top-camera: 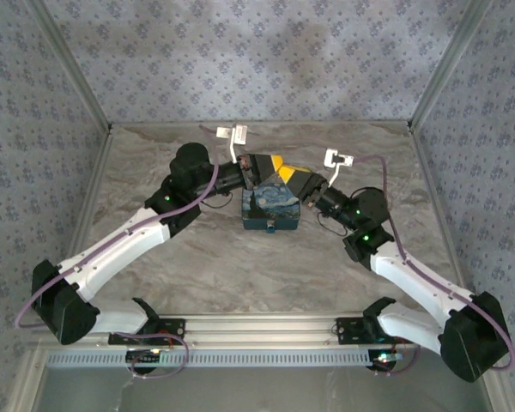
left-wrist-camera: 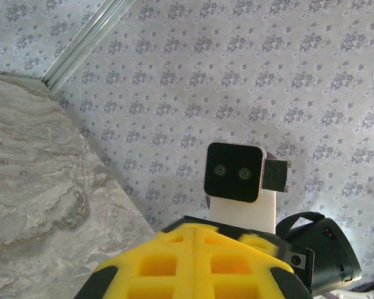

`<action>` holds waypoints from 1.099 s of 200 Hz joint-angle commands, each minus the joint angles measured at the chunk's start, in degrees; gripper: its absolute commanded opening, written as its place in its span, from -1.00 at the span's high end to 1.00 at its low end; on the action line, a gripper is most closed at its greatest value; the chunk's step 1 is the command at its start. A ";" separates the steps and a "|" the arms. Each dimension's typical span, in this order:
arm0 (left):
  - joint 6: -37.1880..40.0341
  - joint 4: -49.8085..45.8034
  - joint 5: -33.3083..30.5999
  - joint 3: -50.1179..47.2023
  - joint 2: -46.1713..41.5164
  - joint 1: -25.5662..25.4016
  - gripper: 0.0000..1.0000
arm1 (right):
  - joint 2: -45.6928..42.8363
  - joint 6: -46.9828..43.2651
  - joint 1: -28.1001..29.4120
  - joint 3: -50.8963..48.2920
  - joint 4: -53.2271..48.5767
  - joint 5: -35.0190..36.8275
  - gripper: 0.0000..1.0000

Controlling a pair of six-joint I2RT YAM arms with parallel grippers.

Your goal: Unlock a padlock with a key

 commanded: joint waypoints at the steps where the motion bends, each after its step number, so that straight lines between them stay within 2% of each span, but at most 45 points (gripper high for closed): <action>1: -0.03 1.29 -0.45 0.17 -1.60 -0.26 1.00 | -2.71 -1.38 -0.42 -0.01 0.05 1.23 0.09; 19: -0.48 1.59 -0.28 0.16 -1.27 -0.26 1.00 | -2.80 -1.39 -0.29 0.42 0.13 0.66 0.00; 41: -0.93 2.39 -0.17 0.19 -0.88 -0.26 1.00 | -2.00 -1.13 0.10 0.77 1.26 -0.03 0.02; 75: -1.40 3.08 -0.10 0.25 -0.51 -0.21 1.00 | -0.26 -0.45 0.58 1.48 2.75 -0.93 0.20; 141: -1.55 3.33 -0.28 0.09 -0.38 -0.22 1.00 | 0.94 -0.14 0.81 2.01 2.94 -1.10 0.32; 220: -1.48 3.52 -0.34 -0.60 -1.16 -0.25 1.00 | 0.99 -0.51 0.62 1.40 2.25 -0.44 0.94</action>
